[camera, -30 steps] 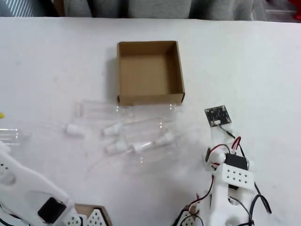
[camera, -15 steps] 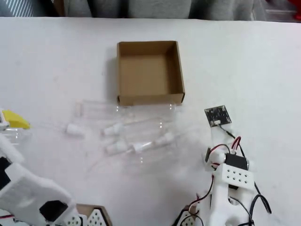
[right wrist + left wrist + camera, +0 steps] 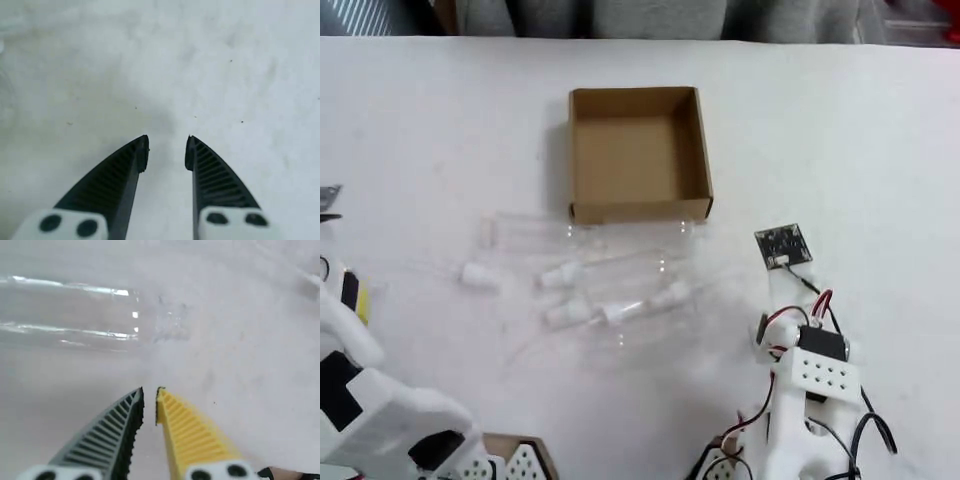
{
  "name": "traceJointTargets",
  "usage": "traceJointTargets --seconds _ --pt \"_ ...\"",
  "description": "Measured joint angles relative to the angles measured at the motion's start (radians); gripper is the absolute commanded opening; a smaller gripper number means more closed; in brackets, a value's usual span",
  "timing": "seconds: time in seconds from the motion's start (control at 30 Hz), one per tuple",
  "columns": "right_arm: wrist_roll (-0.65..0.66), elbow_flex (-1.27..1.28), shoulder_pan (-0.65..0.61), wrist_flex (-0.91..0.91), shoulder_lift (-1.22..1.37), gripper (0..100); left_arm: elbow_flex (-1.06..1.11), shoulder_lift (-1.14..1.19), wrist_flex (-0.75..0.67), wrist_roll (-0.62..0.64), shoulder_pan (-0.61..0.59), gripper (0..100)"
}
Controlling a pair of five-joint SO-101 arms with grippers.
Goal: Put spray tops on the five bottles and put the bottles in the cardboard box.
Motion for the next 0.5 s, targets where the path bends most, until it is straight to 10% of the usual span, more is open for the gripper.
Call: traceJointTargets --seconds 0.5 --pt "0.000 0.000 0.000 0.000 0.000 10.4 0.288 -0.002 -0.453 -0.049 0.141 2"
